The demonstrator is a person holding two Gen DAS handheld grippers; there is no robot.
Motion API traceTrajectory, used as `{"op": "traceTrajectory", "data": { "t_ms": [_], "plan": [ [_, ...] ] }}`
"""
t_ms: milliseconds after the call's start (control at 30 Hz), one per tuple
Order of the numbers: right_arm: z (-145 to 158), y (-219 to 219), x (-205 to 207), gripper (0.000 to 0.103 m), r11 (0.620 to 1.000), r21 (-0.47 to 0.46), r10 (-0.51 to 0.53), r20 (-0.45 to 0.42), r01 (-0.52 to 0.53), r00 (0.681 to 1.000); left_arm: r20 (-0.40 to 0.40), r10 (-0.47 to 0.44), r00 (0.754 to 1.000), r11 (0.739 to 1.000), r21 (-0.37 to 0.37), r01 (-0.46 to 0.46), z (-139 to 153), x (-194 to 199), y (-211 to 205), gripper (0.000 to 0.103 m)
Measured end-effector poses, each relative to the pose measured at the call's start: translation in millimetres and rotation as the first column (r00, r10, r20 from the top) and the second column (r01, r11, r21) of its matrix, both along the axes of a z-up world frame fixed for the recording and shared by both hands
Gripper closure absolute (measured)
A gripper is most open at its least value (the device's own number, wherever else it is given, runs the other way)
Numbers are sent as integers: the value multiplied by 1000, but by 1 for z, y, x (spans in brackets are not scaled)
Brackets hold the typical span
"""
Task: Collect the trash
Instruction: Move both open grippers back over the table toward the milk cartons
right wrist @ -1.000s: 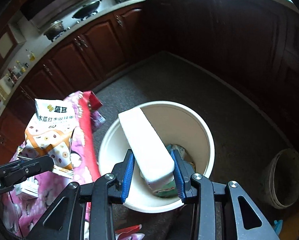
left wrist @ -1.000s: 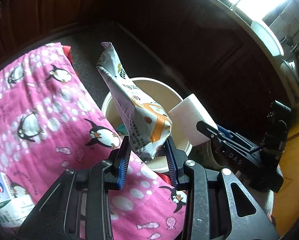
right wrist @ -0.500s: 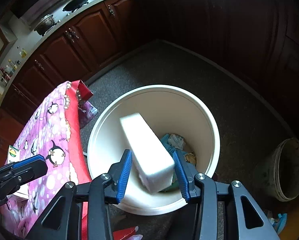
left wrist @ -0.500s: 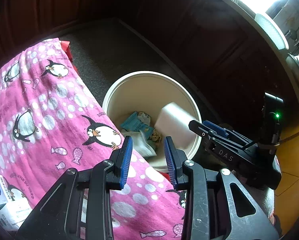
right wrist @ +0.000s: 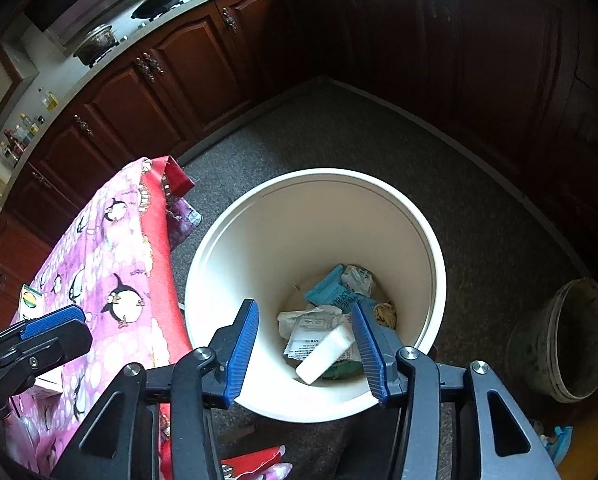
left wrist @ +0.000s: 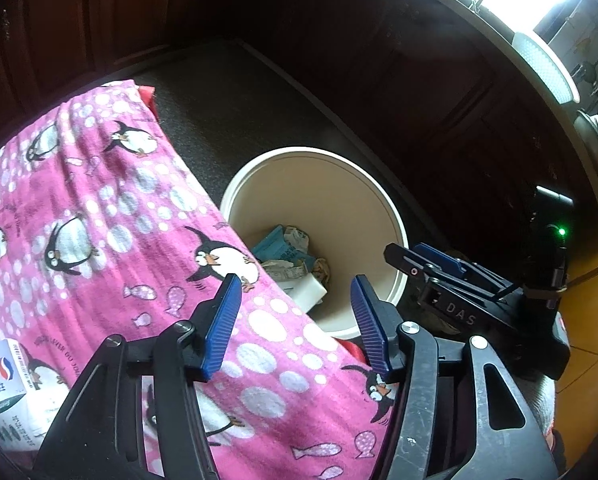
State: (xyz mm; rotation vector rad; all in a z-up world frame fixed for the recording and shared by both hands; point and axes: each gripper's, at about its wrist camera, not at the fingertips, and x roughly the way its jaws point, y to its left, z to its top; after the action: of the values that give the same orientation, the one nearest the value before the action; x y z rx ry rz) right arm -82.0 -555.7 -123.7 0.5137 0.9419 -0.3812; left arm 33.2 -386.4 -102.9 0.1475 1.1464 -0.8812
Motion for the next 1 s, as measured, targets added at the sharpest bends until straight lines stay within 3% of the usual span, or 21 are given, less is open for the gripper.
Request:
{"op": "traceTrajectory", "data": {
  "t_ms": [100,200,467,800,1000],
  "plan": [
    [5,5,0,55,1000,-10,6,9,-6,1000,12,10,1000,1000,-5,-10,4,0,8,46],
    [11,10,2,45,1000,-20,13,17,-13,1000,16,22,1000,1000,-18,-22,10,-2,17,43],
    [31,24,8,42,998,-43,39,52,-37,998,-15,46,999,996,-74,-47,26,0,54,33],
    [62,69,22,41,987,-69,154,106,-147,982,-2,136,991,987,-84,-136,47,-1,129,33],
    [70,107,38,41,969,-55,248,129,-243,960,16,248,969,966,-75,-246,57,17,197,33]
  ]
}}
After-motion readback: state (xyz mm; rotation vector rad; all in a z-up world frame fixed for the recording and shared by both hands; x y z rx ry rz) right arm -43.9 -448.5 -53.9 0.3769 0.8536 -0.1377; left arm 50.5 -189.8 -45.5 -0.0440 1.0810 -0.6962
